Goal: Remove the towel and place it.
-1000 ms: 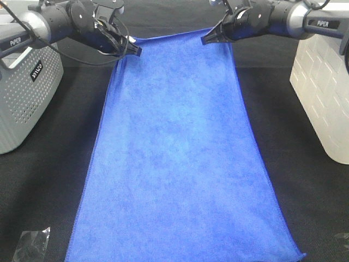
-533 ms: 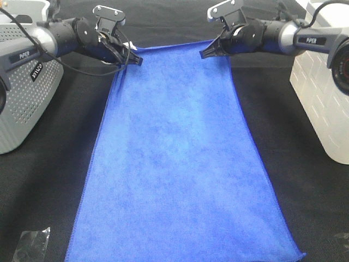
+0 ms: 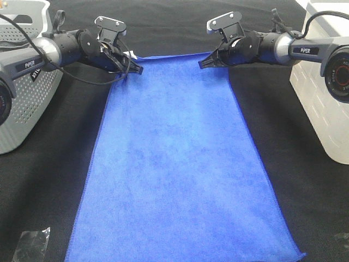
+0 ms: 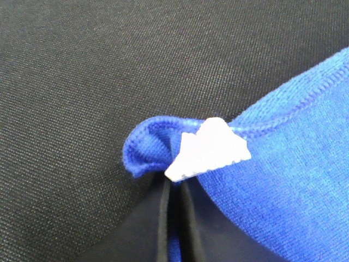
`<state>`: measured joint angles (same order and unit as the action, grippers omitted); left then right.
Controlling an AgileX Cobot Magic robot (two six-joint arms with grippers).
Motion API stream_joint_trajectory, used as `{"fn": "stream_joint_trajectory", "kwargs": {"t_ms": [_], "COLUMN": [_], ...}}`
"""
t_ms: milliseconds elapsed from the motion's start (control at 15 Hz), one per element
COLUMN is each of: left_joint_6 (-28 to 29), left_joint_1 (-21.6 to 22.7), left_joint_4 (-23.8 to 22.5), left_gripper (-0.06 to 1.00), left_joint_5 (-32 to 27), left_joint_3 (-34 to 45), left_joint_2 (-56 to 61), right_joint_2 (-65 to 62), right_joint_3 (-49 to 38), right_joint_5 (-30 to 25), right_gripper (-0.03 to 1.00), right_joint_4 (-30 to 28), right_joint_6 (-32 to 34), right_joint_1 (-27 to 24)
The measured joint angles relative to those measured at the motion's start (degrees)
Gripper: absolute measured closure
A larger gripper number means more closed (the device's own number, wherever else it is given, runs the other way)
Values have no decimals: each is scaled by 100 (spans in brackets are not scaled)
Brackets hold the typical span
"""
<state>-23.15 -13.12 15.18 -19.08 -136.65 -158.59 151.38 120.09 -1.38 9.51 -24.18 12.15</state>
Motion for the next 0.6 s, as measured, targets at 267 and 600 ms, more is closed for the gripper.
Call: {"fn": "stream_joint_trajectory", "kwargs": {"t_ms": [267,600], "left_joint_6": [0,212], "left_joint_1": [0,0], "left_joint_4": [-6,-11], "left_gripper": [71,19], "left_joint_5": [189,561], "left_joint_3": [0,0], "left_joint_2": [-63,-63], "right_joint_2": [0,0], "right_joint_3": [0,0], "right_joint_5": [-23,109], "right_gripper": [59,29], "right_joint_4": [40,40], "right_joint_6": [11,11], "right_joint_1": [0,0]}}
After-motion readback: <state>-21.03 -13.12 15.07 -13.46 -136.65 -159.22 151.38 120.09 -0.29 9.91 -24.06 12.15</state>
